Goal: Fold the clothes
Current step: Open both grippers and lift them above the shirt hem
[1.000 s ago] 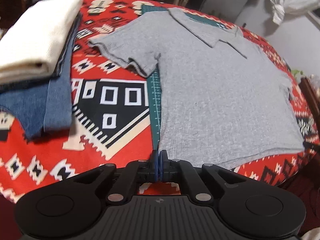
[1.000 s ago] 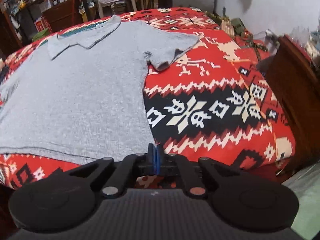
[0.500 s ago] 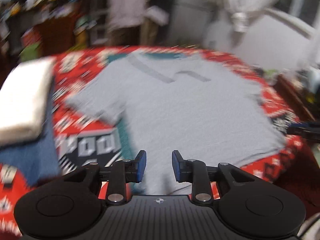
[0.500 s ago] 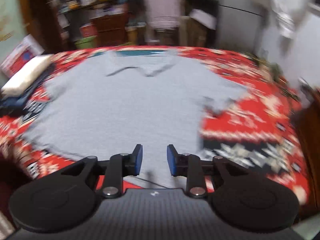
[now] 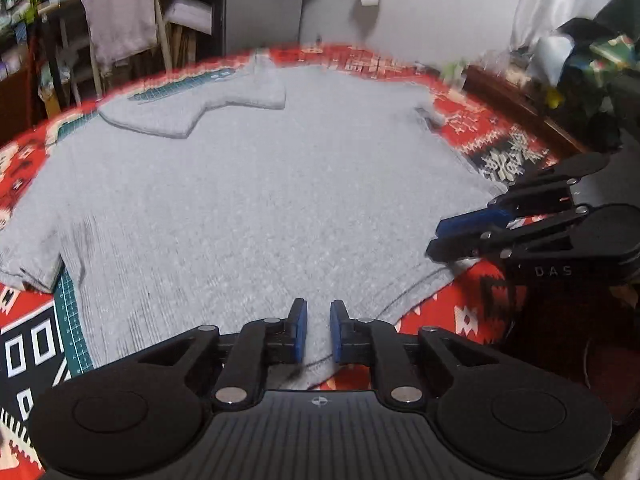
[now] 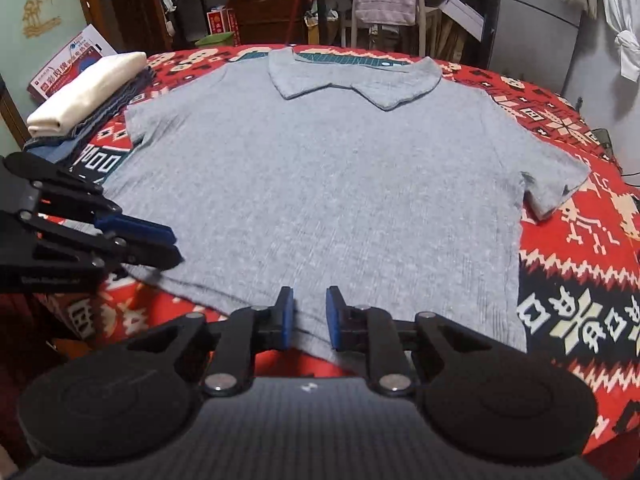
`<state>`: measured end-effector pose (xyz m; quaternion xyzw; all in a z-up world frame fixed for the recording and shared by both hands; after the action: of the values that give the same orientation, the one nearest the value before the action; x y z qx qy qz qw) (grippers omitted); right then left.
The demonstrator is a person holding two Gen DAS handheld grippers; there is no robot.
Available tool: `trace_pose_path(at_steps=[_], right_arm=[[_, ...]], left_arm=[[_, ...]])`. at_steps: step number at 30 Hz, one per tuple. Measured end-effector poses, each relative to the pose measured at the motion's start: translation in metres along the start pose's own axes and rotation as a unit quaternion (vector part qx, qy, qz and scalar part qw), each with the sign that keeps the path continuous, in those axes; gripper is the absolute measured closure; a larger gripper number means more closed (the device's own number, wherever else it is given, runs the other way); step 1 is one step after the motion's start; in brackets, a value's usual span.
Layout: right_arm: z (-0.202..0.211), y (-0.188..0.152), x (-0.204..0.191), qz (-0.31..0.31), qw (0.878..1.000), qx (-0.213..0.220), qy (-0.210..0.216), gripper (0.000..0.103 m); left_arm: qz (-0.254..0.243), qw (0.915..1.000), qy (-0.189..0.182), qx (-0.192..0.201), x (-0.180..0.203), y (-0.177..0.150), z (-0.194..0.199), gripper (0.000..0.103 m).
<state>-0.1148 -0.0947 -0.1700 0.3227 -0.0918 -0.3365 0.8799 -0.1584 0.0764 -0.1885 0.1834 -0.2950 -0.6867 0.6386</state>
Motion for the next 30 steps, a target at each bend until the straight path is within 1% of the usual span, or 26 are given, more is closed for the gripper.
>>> trace_pose_path(at_steps=[4, 7, 10, 12, 13, 16, 17, 18, 19, 20, 21, 22, 23, 24, 26, 28, 30], right_arm=[[0.003, -0.004, -0.004, 0.008, 1.0, 0.001, -0.013, 0.084], [0.007, -0.006, -0.006, 0.009, 1.0, 0.002, -0.017, 0.084], [0.007, -0.008, -0.006, 0.007, 1.0, 0.002, -0.018, 0.083], [0.008, -0.009, -0.008, 0.012, 1.0, 0.001, -0.017, 0.077], [0.009, -0.009, -0.009, 0.014, 1.0, 0.0, -0.014, 0.072], [0.014, -0.005, -0.01, 0.008, 1.0, 0.007, -0.016, 0.069], [0.017, -0.002, -0.008, -0.003, 1.0, 0.015, -0.018, 0.064], [0.021, 0.001, -0.006, -0.014, 0.999, 0.023, -0.019, 0.06], [0.024, 0.004, -0.003, -0.029, 0.999, 0.031, -0.019, 0.049], [0.027, 0.007, 0.0, -0.044, 0.998, 0.039, -0.019, 0.035], [0.028, 0.01, 0.002, -0.054, 0.997, 0.048, -0.022, 0.029], [0.028, 0.013, 0.004, -0.061, 0.996, 0.057, -0.027, 0.021], [0.026, 0.016, 0.006, -0.063, 0.995, 0.063, -0.035, 0.015], [0.023, 0.02, 0.007, -0.063, 0.995, 0.068, -0.043, 0.013], [0.017, 0.026, 0.009, -0.063, 0.993, 0.078, -0.06, 0.001], [0.006, 0.031, 0.01, -0.058, 0.992, 0.084, -0.076, 0.001], [-0.006, 0.033, 0.01, -0.049, 0.991, 0.08, -0.091, 0.001]], left_arm=[[0.022, 0.9997, -0.01, -0.001, -0.002, -0.008, 0.005, 0.09], [0.028, 0.9996, -0.008, 0.003, -0.002, -0.009, 0.006, 0.09], [0.044, 0.999, -0.006, 0.007, -0.002, -0.01, 0.006, 0.09], [0.058, 0.9982, -0.008, 0.011, -0.003, -0.01, 0.006, 0.088], [0.066, 0.9977, -0.011, 0.013, -0.004, -0.009, 0.006, 0.085], [0.088, 0.996, -0.008, 0.009, -0.003, -0.006, 0.006, 0.079], [0.089, 0.9959, -0.004, 0.01, -0.001, -0.006, 0.008, 0.078], [0.088, 0.996, 0.0, 0.016, 0.001, -0.004, 0.011, 0.074], [0.086, 0.996, 0.004, 0.024, 0.002, -0.002, 0.014, 0.069], [0.085, 0.9958, 0.009, 0.033, 0.003, 0.0, 0.017, 0.067], [0.085, 0.9954, 0.014, 0.043, 0.002, 0.003, 0.02, 0.061], [0.087, 0.9946, 0.02, 0.052, 0.001, 0.006, 0.022, 0.053], [0.091, 0.9936, 0.027, 0.061, -0.001, 0.009, 0.022, 0.05], [0.094, 0.9928, 0.034, 0.066, -0.003, 0.012, 0.019, 0.044], [0.097, 0.9915, 0.052, 0.068, -0.008, 0.017, 0.011, 0.042], [0.099, 0.99, 0.076, 0.067, -0.014, 0.021, 0.001, 0.042], [0.104, 0.9872, 0.098, 0.071, -0.02, 0.024, -0.007, 0.042]])
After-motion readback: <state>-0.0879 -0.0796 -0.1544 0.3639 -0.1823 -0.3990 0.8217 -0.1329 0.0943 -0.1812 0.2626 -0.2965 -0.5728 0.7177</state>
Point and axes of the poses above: each gripper's, at about its wrist camera, not at the fingertips, and z roughly against the way its jaws point, x to its right, y to its top, the point moved 5 cm from there along -z, roughly the way its jaws point, and after that the axes turned 1 degree about x, right-handed, at the moved point
